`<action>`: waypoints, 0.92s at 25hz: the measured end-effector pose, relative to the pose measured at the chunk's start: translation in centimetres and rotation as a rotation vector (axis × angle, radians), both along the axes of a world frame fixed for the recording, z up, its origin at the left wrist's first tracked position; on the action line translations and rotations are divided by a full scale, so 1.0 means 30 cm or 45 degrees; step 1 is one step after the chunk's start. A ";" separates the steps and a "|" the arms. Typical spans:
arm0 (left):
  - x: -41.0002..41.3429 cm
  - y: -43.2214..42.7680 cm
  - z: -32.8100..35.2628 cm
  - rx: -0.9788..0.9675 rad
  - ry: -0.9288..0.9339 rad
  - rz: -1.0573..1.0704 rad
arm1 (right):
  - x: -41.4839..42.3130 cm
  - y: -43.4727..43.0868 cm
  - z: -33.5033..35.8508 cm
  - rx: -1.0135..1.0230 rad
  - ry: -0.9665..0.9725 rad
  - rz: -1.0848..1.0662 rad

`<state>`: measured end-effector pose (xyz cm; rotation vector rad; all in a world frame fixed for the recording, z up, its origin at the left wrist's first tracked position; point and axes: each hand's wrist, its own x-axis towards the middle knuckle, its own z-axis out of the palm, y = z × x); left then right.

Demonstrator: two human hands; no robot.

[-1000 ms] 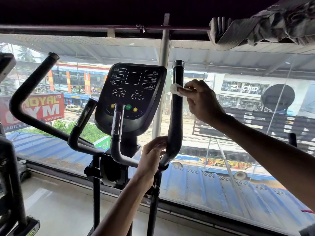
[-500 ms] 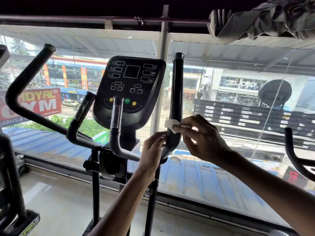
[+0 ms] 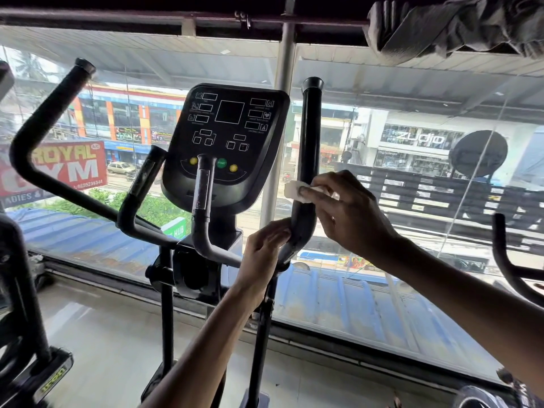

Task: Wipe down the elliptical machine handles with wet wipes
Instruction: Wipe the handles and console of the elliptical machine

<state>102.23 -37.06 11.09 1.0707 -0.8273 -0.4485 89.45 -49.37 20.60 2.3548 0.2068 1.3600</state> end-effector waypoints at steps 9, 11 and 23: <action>-0.049 0.068 0.010 -0.163 -0.263 0.329 | -0.074 0.048 -0.088 0.529 0.249 0.213; -0.047 0.097 0.005 -0.164 -0.303 0.341 | -0.089 0.077 -0.140 0.912 0.200 0.219; -0.082 0.154 -0.140 0.151 -0.202 0.155 | -0.113 0.174 -0.441 2.017 0.099 0.480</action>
